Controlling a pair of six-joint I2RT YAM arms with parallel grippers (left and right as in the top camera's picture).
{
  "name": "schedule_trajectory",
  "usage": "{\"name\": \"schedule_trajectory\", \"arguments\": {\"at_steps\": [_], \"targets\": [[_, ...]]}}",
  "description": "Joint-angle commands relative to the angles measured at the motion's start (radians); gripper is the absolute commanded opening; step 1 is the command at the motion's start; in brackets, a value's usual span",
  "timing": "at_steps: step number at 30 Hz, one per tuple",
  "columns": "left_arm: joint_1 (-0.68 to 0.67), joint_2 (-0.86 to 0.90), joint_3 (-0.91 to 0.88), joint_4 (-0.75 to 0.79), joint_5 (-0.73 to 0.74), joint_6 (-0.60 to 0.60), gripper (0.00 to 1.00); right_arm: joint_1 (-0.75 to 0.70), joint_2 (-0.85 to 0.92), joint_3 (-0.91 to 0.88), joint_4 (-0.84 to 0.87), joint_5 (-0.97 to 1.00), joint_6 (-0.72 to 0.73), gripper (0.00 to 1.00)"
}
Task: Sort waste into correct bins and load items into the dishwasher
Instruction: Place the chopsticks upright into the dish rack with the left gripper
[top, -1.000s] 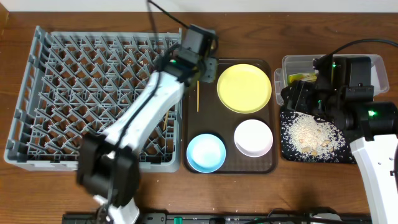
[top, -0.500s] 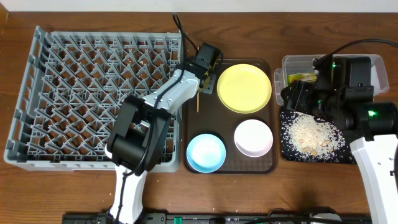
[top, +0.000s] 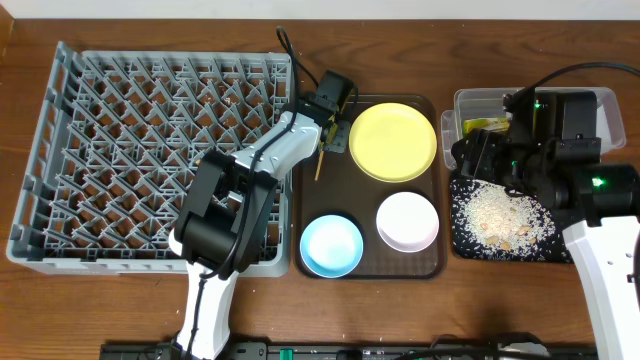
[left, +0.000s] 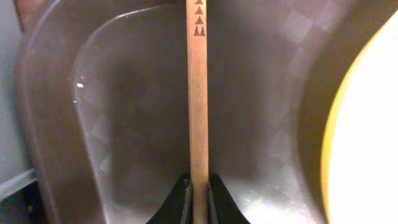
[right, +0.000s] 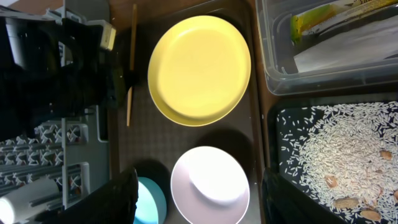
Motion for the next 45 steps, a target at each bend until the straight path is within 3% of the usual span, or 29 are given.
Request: {"name": "schedule_trajectory", "arguments": {"at_steps": [1, 9, 16, 21, 34, 45], "targets": [[0.004, -0.003, -0.002, -0.018, 0.047, -0.025, 0.08, -0.003, 0.003, -0.003, 0.000, -0.004, -0.009, 0.61], [0.016, -0.250, 0.000, -0.108, 0.047, -0.074, 0.08, -0.003, 0.003, -0.003, -0.001, -0.004, -0.009, 0.61], [0.072, -0.491, 0.000, -0.361, 0.012, -0.093, 0.08, -0.003, 0.003, -0.003, -0.002, -0.004, -0.009, 0.61], [0.131, -0.532, -0.007, -0.519, -0.020, -0.096, 0.08, -0.004, 0.003, -0.003, -0.002, -0.003, -0.010, 0.61], [0.133, -0.498, -0.158, -0.497, -0.022, -0.088, 0.08, -0.003, 0.003, -0.003, -0.002, -0.004, -0.017, 0.61], [0.135, -0.463, -0.267, -0.391, -0.025, -0.104, 0.13, -0.003, 0.003, -0.003, -0.002, -0.004, -0.017, 0.61]]}}
